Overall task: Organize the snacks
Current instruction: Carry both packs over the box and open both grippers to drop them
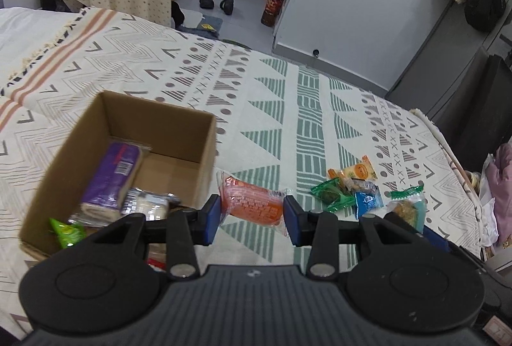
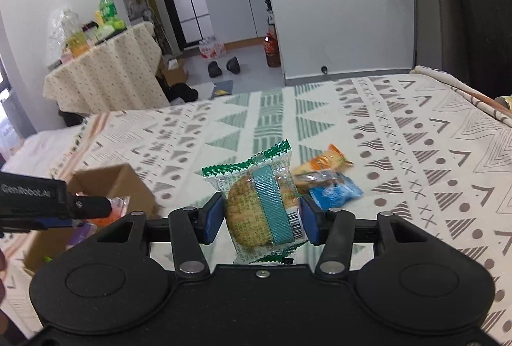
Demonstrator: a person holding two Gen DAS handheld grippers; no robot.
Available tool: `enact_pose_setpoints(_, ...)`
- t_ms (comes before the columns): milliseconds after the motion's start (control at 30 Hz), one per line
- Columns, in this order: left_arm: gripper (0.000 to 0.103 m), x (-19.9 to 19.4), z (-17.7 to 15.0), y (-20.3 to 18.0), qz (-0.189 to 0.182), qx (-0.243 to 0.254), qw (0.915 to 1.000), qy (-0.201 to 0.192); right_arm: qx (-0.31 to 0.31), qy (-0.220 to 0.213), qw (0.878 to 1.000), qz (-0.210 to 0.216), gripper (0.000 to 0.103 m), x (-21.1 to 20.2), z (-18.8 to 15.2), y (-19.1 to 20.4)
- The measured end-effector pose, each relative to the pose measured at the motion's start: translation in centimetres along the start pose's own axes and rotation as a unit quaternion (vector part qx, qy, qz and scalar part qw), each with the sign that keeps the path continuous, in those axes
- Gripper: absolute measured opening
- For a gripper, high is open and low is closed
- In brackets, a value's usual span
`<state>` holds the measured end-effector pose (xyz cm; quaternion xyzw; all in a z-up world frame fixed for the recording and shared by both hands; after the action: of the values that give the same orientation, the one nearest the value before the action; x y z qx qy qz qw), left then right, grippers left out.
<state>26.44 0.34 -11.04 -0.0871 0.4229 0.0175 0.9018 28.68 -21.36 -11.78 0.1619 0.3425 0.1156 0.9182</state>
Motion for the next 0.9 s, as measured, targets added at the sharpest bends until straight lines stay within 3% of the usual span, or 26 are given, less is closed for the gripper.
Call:
enact_pose_setpoints(467, 0.041, -3.4, 0.6, 4.6, 0.013, -0.030, 0.9991, -0.027, -0.025, 0.000, 0.998, 0.049, 0.049, -1.2, -0.5, 6.4)
enact_pose_setpoints(900, 0.041, -3.2, 1.1, 9.2, 0.018, -0.063, 0.9974, -0.030, -0.031, 0.021, 0.996, 0.076, 0.049, 0.4, -1.5, 11.2)
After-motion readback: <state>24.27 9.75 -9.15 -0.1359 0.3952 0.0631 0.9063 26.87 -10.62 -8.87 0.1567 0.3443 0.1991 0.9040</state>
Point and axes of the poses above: each gripper's, at about its wrist camera, not at the fingertips, and x roughly the way its jaws point, y to its left, z to its top, the point moved 6 cm from there along x, roughly the way its jaws point, and after that the axes turned 11 degrees about x, right-handed, at the moved point
